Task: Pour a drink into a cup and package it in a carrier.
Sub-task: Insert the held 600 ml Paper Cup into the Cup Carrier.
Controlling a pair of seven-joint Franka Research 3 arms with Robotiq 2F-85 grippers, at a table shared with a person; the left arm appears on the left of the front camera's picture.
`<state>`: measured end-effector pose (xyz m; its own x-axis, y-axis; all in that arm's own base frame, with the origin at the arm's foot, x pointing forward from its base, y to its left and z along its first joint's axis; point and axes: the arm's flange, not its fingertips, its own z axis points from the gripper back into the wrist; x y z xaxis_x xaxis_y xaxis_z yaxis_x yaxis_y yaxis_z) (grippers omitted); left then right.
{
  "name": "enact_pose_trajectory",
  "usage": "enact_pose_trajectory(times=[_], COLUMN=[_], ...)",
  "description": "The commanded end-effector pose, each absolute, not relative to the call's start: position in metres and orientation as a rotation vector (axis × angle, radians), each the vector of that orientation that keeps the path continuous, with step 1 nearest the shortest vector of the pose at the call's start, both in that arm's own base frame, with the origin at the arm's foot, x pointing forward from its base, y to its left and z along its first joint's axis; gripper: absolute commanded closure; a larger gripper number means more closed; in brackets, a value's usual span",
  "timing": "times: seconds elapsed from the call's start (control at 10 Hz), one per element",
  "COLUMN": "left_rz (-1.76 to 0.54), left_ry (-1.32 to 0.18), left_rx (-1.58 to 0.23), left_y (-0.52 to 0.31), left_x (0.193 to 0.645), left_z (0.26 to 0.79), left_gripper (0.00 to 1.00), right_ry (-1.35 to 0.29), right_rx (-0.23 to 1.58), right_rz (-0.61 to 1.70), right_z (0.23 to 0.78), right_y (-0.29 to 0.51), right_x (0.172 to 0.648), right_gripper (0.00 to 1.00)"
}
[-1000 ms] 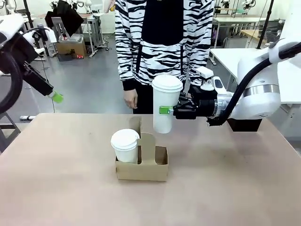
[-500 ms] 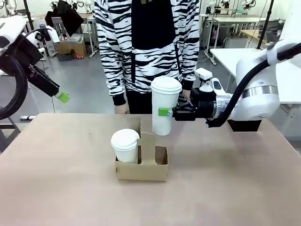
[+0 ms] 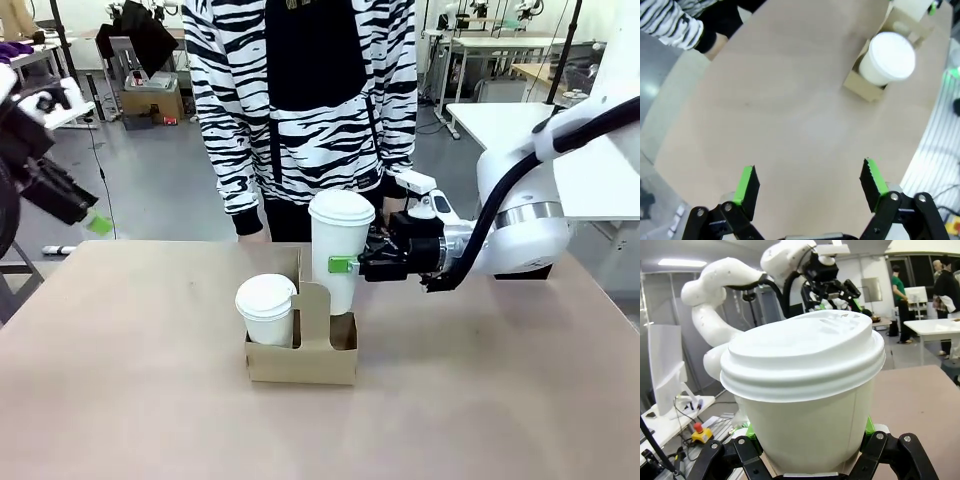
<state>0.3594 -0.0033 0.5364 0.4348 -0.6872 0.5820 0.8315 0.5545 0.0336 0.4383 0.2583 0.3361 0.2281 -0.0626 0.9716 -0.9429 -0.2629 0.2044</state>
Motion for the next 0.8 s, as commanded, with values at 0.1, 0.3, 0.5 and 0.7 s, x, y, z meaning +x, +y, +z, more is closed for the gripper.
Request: enact_pose_trajectory(times=[0.1, 0.3, 0.5, 0.7], left_rz=[-1.142, -1.225, -1.187, -1.187], left_ry=[-0.711, -0.716, -0.685, -0.685], left_rx=[-0.299, -0.291, -0.268, -0.268], left_y=[0.049, 0.066, 0.065, 0.065], left_x=[0.348, 0.345, 0.348, 0.348], left_z=[0.498, 0.472, 0.490, 0.490], left_gripper=[0.00, 0.00, 0.06, 0.06], right_ry=[-0.963, -0.967, -0.932, -0.900], right_rx=[1.605, 1.606, 1.616, 1.617], right_rz=[1.232, 1.267, 1.272, 1.294], right_z=[0.323, 0.309, 0.292, 0.279], right_y=[0.260, 0.264, 0.269, 0.272], right_x=[0.447, 0.449, 0.450, 0.448], right_gripper=[0.17, 0.17, 0.17, 0.17])
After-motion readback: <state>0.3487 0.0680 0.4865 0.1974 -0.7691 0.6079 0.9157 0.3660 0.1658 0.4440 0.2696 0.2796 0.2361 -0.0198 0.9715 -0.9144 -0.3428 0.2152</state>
